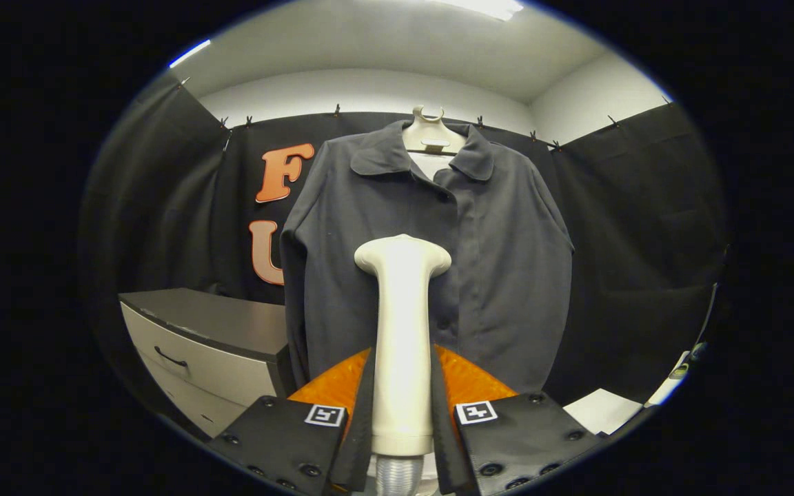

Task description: Iron the clothes twice with a garment steamer, once on the left side and once on the right side.

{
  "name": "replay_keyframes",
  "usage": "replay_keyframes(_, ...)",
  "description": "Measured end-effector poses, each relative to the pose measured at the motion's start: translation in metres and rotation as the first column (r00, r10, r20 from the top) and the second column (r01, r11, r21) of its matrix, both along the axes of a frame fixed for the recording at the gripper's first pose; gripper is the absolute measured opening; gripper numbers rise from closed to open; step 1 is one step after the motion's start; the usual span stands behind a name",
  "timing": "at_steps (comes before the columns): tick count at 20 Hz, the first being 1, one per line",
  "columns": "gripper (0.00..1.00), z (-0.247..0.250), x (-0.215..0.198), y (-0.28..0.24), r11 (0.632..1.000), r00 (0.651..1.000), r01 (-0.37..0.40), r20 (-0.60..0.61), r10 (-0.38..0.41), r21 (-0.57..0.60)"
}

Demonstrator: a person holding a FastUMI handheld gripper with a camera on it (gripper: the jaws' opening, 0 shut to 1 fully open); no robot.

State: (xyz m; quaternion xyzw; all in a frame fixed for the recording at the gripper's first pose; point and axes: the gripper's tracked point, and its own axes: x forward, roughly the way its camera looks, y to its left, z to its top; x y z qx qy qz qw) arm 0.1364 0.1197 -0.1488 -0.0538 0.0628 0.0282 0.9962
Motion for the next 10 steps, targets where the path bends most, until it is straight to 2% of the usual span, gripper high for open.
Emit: replay_keyframes(10,0.45,-0.046,-0.022,-0.007,0.999,0.996,0.017,-0.082,-0.020,-0.035)
